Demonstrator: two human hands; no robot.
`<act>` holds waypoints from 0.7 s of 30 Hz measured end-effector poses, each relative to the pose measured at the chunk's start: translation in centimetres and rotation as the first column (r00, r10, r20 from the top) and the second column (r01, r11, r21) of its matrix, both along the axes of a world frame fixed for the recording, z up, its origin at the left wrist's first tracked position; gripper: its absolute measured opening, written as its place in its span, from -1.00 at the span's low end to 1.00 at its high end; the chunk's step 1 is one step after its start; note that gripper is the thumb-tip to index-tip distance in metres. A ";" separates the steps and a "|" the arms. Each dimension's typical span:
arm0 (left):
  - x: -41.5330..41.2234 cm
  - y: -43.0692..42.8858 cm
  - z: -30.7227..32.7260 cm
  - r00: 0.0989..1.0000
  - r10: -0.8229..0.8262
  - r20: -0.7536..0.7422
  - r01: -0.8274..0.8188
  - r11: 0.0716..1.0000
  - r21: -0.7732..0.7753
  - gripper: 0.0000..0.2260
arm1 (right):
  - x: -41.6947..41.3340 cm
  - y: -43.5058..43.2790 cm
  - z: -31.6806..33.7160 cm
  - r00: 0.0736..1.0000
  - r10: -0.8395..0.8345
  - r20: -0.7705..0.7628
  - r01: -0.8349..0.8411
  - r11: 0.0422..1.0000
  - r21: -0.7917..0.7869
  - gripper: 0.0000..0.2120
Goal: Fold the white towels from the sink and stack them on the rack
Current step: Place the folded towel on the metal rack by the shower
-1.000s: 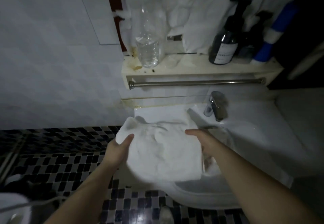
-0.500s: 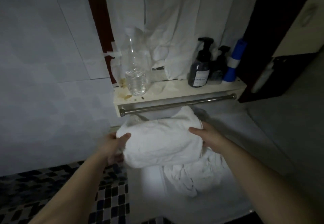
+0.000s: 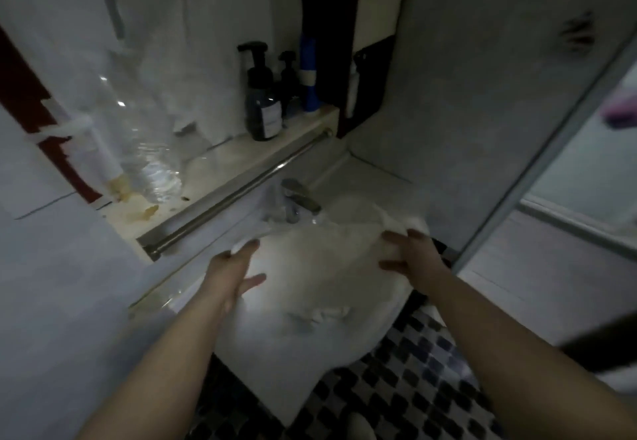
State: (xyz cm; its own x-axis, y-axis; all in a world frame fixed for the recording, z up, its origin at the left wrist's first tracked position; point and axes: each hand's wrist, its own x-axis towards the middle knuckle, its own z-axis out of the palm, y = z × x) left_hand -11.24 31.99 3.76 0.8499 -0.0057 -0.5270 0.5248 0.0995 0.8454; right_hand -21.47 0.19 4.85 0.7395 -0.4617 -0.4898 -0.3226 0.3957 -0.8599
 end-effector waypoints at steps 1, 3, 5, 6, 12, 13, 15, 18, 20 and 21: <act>-0.6 -1.5 -0.1 0.999 -0.046 -0.008 0.047 0.998 0.036 -0.27 | -2.5 -0.4 -0.1 0.996 -0.093 -0.009 0.093 0.996 -0.016 -0.52; -1.6 -3.6 -0.3 0.994 -0.108 0.007 0.107 0.991 0.086 -0.31 | -5.8 -0.8 0.1 0.972 -0.233 -0.032 0.229 0.968 -0.101 -0.50; -3.1 -5.9 -0.3 0.985 -0.166 0.045 0.162 0.984 0.077 -0.47 | -9.2 -1.3 0.5 0.942 -0.335 -0.023 0.323 0.922 -0.212 -0.57; -3.6 -6.5 -0.1 0.985 -0.162 0.058 0.158 0.985 0.065 -0.50 | -9.9 -1.4 0.5 0.937 -0.349 -0.006 0.337 0.910 -0.242 -0.61; -9.9 -12.3 1.3 0.963 -0.213 0.164 0.207 0.977 0.053 -0.55 | -20.4 -2.4 1.6 0.825 -0.555 0.105 0.556 0.765 -0.324 -0.83; -10.6 -12.7 1.4 0.959 -0.214 0.186 0.208 0.977 0.049 -0.62 | -21.4 -2.1 1.9 0.811 -0.575 0.112 0.575 0.745 -0.339 -0.84; -13.3 -13.8 1.8 0.946 -0.253 0.201 0.253 0.967 0.028 -0.78 | -25.3 -1.5 1.8 0.777 -0.618 0.121 0.615 0.704 -0.355 -0.86; -18.5 -15.3 2.3 0.907 -0.367 0.208 0.382 0.923 -0.037 -0.79 | -32.4 -0.8 2.2 0.762 -0.630 0.152 0.636 0.682 -0.362 -0.73; -21.1 -15.6 2.8 0.875 -0.437 0.209 0.452 0.891 -0.031 -0.81 | -36.0 -0.2 2.7 0.755 -0.640 0.143 0.643 0.678 -0.356 -0.71; -23.3 -15.6 3.0 0.856 -0.478 0.196 0.489 0.872 -0.006 -0.83 | -38.6 0.4 2.6 0.723 -0.676 0.140 0.672 0.642 -0.368 -0.72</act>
State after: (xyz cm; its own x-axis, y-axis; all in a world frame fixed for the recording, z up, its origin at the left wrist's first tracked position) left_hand -34.57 16.41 6.74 0.8134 -0.4645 -0.3501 0.3557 -0.0790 0.9313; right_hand -60.10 0.63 7.44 0.1464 -0.9733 -0.1767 -0.1035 0.1626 -0.9812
